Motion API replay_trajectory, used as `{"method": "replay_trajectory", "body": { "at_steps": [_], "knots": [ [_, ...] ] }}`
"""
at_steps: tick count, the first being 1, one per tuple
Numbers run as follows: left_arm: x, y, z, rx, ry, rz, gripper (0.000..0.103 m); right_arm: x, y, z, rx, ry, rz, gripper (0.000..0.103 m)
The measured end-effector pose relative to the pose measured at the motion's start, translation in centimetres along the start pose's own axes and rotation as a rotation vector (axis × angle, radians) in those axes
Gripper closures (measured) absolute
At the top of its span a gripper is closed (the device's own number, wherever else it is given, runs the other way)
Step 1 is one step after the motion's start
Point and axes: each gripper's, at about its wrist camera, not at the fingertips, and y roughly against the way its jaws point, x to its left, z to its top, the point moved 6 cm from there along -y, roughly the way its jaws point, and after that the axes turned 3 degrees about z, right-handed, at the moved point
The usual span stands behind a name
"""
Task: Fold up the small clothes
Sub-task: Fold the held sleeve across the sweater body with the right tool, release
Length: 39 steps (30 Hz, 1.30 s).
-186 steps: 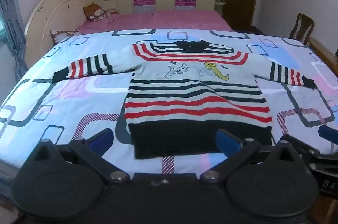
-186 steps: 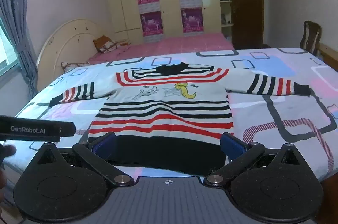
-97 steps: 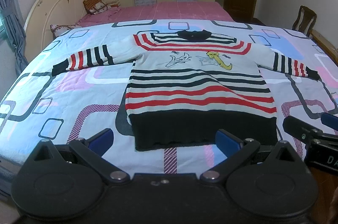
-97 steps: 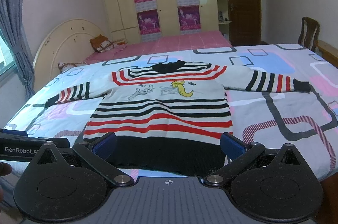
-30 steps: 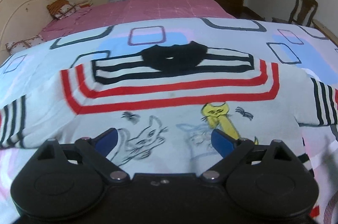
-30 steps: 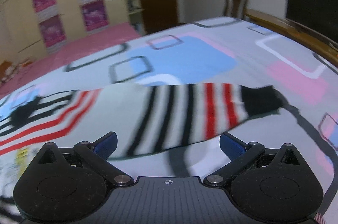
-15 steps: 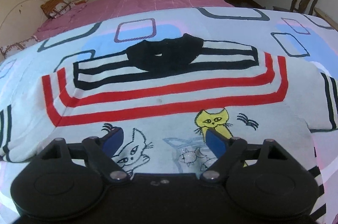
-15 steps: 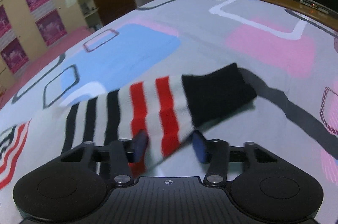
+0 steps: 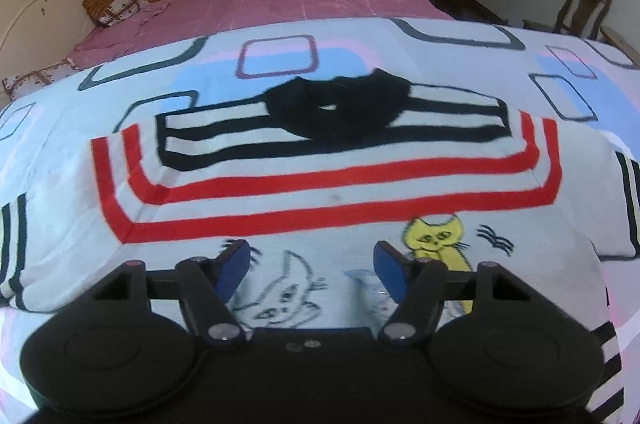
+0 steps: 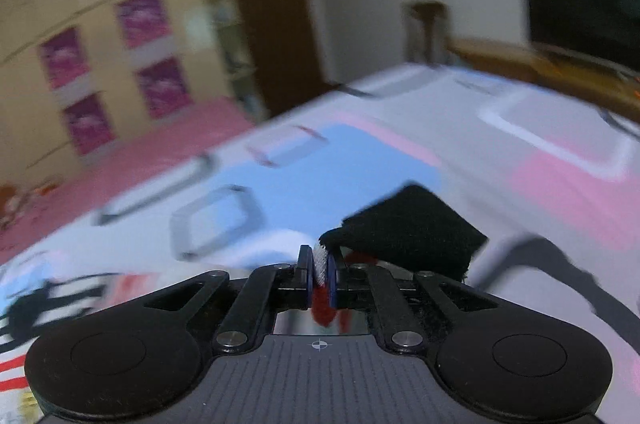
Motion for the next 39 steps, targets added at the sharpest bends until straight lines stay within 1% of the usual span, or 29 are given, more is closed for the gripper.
{"method": "replay_trajectory", "body": {
  "at_steps": [2,4,8,11,14,18,19,20,21,22,23,24,26,28,31,33,35,36,37,38,39],
  "knots": [
    [1.1,0.2,0.0,-0.006,0.009,-0.003,0.036,4.2,0.8,0.4,-0.013,0.041,0.077,0.096],
    [2.5,0.4,-0.2,-0.007,0.027,-0.006,0.036,8.4,1.1,0.0,-0.011,0.085,0.145,0.096],
    [5.5,0.8,-0.6,-0.011,0.066,0.001,0.036,17.2,0.9,-2.4,0.029,0.183,0.279,0.096],
    [7.5,1.2,-1.1,-0.018,0.075,0.020,0.035,22.8,0.3,-5.9,0.103,0.213,0.368,0.096],
    [9.3,1.2,-1.5,-0.013,0.095,0.025,0.034,27.2,-0.4,-9.9,0.193,0.235,0.441,0.096],
    [10.4,1.0,-1.7,0.001,0.128,-0.011,0.034,30.7,-1.3,-14.3,0.321,0.269,0.502,0.096],
    [10.4,1.0,-1.7,0.000,0.130,-0.026,0.034,31.2,-1.1,-15.1,0.337,0.275,0.507,0.096],
    [10.3,1.0,-1.8,-0.001,0.130,-0.040,0.033,31.3,-1.1,-15.7,0.351,0.292,0.501,0.096],
    [10.1,1.0,-1.7,-0.003,0.131,-0.056,0.032,31.6,-0.9,-16.2,0.358,0.315,0.496,0.089],
    [9.7,1.0,-1.6,-0.005,0.132,-0.081,0.030,31.7,-0.5,-16.4,0.356,0.327,0.503,0.074],
    [9.4,1.2,-1.6,-0.008,0.132,-0.100,0.027,31.5,0.1,-16.5,0.346,0.323,0.515,0.065],
    [8.9,1.2,-1.5,-0.013,0.133,-0.117,0.026,31.2,0.6,-16.2,0.329,0.318,0.519,0.053],
    [7.6,1.1,-1.2,-0.027,0.131,-0.161,0.019,30.6,1.4,-15.6,0.304,0.322,0.514,0.053],
    [6.1,0.9,-1.0,-0.042,0.115,-0.182,0.016,29.4,2.2,-15.0,0.278,0.327,0.494,0.053],
    [3.4,-0.1,-0.9,-0.045,0.058,-0.205,0.017,26.7,3.3,-13.8,0.230,0.353,0.419,0.053],
    [1.5,-1.1,-0.8,-0.051,0.006,-0.202,0.021,24.4,3.6,-13.3,0.212,0.354,0.359,0.053],
    [-0.1,-1.9,-0.7,-0.055,-0.048,-0.205,0.031,21.8,3.5,-13.0,0.208,0.345,0.293,0.053],
    [-0.9,-2.4,-0.7,-0.057,-0.077,-0.200,0.033,20.5,3.3,-13.0,0.210,0.335,0.260,0.053],
    [-1.5,-2.9,-0.7,-0.055,-0.098,-0.187,0.037,19.3,3.0,-13.0,0.216,0.319,0.232,0.053],
    [-1.9,-3.6,-0.7,-0.044,-0.116,-0.168,0.044,18.1,2.8,-12.8,0.223,0.302,0.211,0.053],
    [-2.1,-4.2,-0.7,-0.034,-0.118,-0.160,0.048,17.0,2.6,-12.8,0.226,0.283,0.187,0.053]
  ]
}}
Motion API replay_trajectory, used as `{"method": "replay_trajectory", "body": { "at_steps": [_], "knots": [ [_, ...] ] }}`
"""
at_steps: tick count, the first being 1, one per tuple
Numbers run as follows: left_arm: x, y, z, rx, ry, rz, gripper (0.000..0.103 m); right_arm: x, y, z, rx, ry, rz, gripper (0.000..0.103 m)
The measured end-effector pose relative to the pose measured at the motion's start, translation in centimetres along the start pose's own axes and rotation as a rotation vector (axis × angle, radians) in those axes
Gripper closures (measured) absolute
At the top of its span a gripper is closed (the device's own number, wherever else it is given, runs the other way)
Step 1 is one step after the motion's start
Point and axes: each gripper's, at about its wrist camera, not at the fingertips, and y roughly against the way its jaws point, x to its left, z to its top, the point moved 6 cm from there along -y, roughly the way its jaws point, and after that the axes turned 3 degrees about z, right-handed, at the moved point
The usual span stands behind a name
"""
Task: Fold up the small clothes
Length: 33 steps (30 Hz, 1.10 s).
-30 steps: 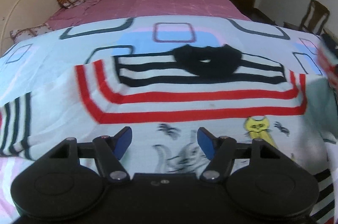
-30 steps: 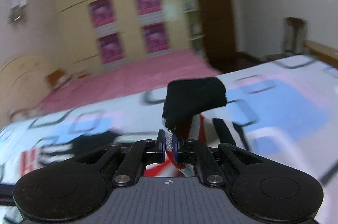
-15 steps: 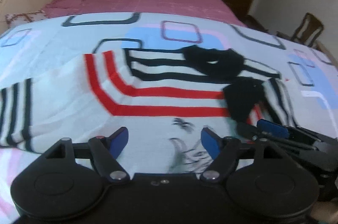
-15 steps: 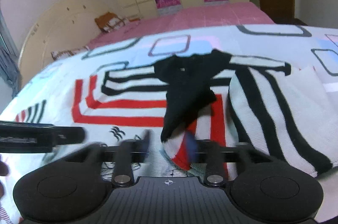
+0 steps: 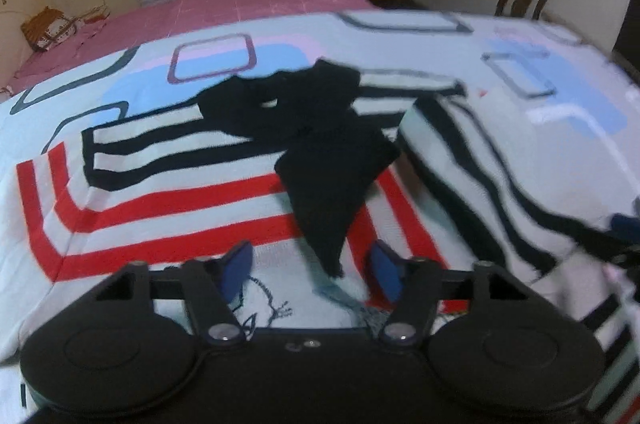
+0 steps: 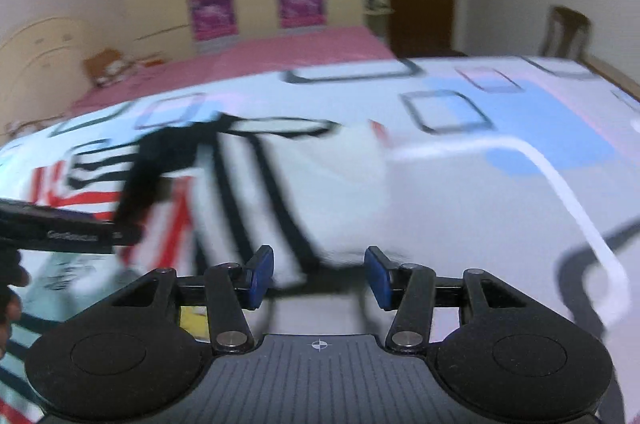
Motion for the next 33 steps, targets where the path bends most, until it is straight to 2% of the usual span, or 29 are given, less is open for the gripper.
{"method": "replay_trajectory", "body": {
  "at_steps": [3,6,8,12,16,19,21,23,24,25,26,28,31,33],
  "knots": [
    [0.5,-0.5,0.5,-0.042,0.028,-0.010,0.064,-1.9,-0.1,-0.3,0.007,-0.021,-0.032,0.053],
    [1.3,-0.4,1.0,-0.051,0.079,-0.031,0.091,-2.7,-0.3,-0.6,0.017,-0.035,-0.032,0.053],
    [1.9,0.1,1.5,-0.075,0.119,-0.039,0.096,-2.8,-0.7,-0.7,0.026,-0.041,-0.024,0.053],
    [3.4,2.3,2.5,-0.157,0.175,-0.047,0.096,-2.5,-2.0,-0.7,0.035,-0.035,-0.012,0.053],
    [5.8,4.1,3.1,-0.207,0.243,-0.037,0.096,-1.9,-3.0,-0.4,0.040,-0.044,0.016,0.053],
    [7.5,3.3,2.0,-0.165,0.274,-0.018,0.096,-1.3,-3.1,-0.2,0.036,-0.028,0.041,0.053],
    [8.0,1.4,0.4,-0.077,0.307,-0.034,0.094,-1.2,-3.1,-0.3,0.041,-0.028,0.049,0.053],
    [8.5,-0.1,-0.9,-0.022,0.345,-0.026,0.084,-1.6,-3.3,-0.5,0.056,-0.027,0.035,0.053],
    [8.7,0.0,-1.0,-0.039,0.356,-0.029,0.083,-1.9,-3.4,-0.8,0.070,-0.032,0.026,0.053],
    [8.8,0.2,-0.9,-0.041,0.354,-0.013,0.074,-2.3,-3.5,-1.2,0.089,-0.039,0.019,0.053],
    [9.1,0.6,-0.7,-0.041,0.348,0.015,0.067,-2.5,-3.2,-1.3,0.087,-0.040,0.023,0.053],
    [10.3,1.9,-0.4,-0.083,0.367,0.084,0.058,-3.0,-2.5,-1.0,0.088,-0.041,0.015,0.053],
    [11.8,3.9,0.0,-0.153,0.384,0.134,0.058,-3.2,-1.1,0.2,0.033,-0.071,0.040,0.053],
    [11.5,4.7,0.4,-0.173,0.360,0.125,0.058,-3.1,-1.2,1.2,0.014,-0.072,0.052,0.053]
  ]
}}
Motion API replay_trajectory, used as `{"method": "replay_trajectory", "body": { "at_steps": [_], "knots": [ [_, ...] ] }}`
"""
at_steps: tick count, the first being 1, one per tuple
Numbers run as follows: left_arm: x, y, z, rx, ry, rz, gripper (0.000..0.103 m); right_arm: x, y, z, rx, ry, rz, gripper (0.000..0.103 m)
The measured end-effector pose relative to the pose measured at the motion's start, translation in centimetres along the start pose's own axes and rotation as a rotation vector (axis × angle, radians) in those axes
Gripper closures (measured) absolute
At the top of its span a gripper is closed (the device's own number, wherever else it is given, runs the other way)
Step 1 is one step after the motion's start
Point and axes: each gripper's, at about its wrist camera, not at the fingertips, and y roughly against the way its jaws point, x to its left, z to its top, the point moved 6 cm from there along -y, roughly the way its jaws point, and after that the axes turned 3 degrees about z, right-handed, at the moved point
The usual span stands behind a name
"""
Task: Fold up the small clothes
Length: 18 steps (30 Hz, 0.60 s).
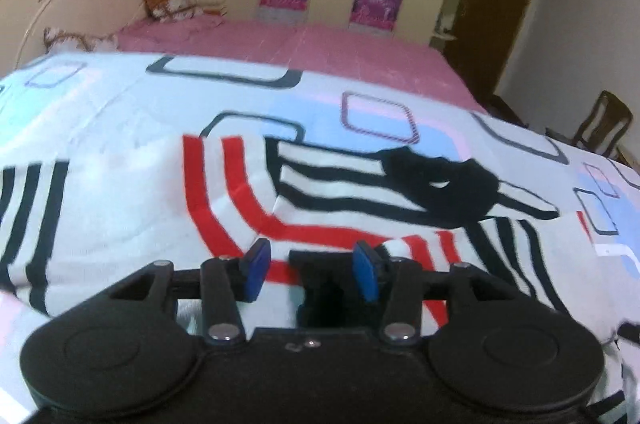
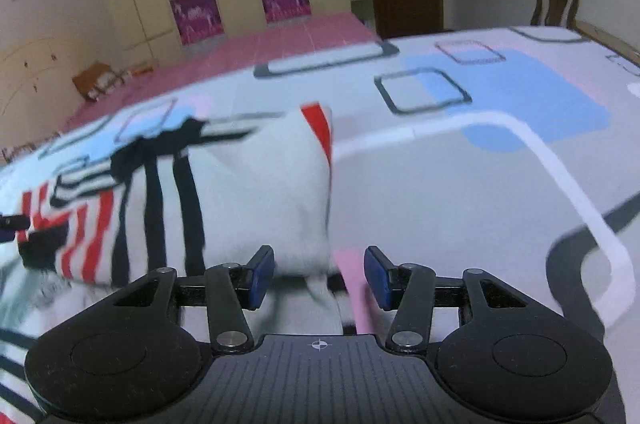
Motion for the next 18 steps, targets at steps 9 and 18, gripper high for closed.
{"method": "replay_trajectory", "body": {
  "at_steps": [9,18],
  "knots": [
    [-3.8,-1.5,-1.8,0.022,-0.137,-0.073,0.058,-0.4,-3.9,0.0,0.098,-0.023,-0.001,0.063],
    [-4.8,-2.6,-3.7,0.083,-0.156,-0.096,0.050,-2.6,-3.1,-0.5,0.069,-0.085,0.025,0.082]
  ]
}}
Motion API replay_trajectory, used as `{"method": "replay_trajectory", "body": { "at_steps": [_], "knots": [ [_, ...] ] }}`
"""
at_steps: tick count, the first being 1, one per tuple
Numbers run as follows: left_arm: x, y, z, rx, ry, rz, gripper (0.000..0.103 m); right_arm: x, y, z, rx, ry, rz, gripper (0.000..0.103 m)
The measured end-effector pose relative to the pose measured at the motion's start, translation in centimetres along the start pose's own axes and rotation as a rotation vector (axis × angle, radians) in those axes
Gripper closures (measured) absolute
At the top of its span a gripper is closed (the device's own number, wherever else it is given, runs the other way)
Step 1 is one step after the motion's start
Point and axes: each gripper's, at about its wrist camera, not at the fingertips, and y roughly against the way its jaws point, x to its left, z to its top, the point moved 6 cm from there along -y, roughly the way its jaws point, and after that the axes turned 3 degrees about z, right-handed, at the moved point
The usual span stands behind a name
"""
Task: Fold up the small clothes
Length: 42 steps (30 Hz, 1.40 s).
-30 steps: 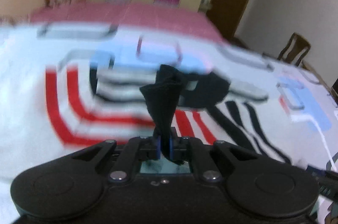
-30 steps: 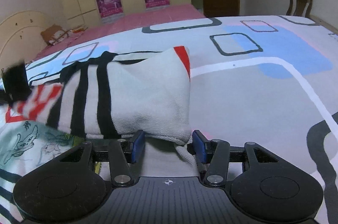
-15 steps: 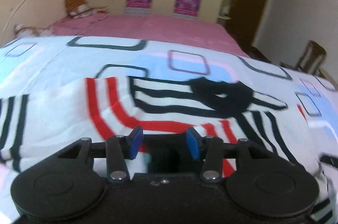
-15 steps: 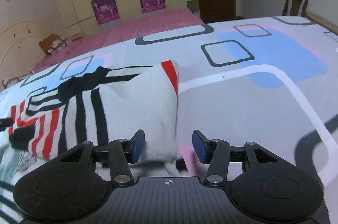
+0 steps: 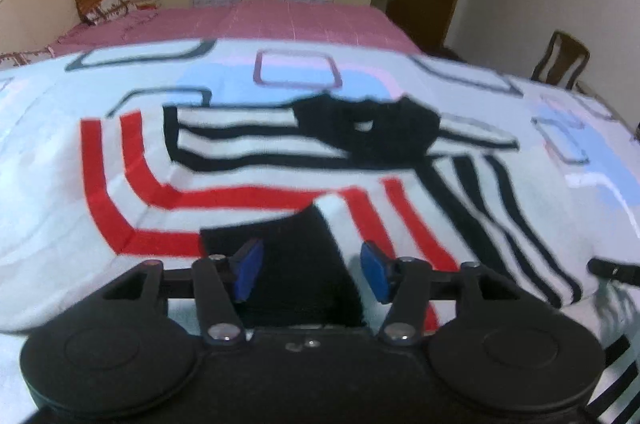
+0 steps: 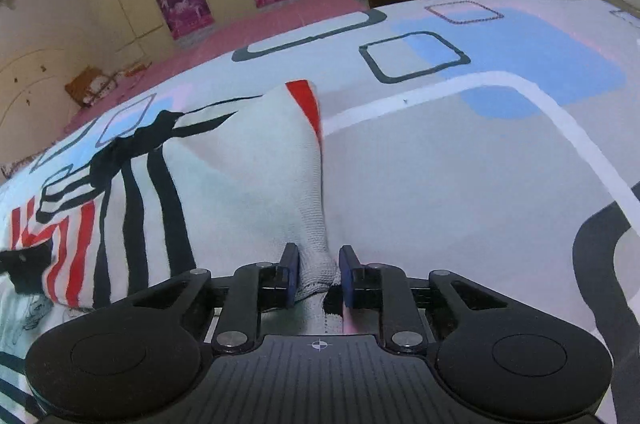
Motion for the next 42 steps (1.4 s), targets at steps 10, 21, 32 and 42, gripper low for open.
{"method": "replay_trajectory", "body": {
  "at_steps": [10,21,32,42],
  "knots": [
    [0.3,0.4,0.8,-0.028,0.025,0.013,0.045,1.0,-1.8,5.6,-0.074,0.010,0.052,0.046],
    [0.5,-0.8,0.1,-0.027,-0.026,0.067,0.041,0.6,-9.3,9.3,-0.024,0.019,0.029,0.079],
    [0.6,-0.9,0.2,-0.006,-0.038,0.107,0.039,-1.0,-7.7,9.3,-0.090,0.073,-0.064,0.091],
    [1.5,-1.1,0.3,0.036,0.005,0.131,0.023,9.4,-6.8,6.1,-0.038,0.261,0.136,0.089]
  ]
}}
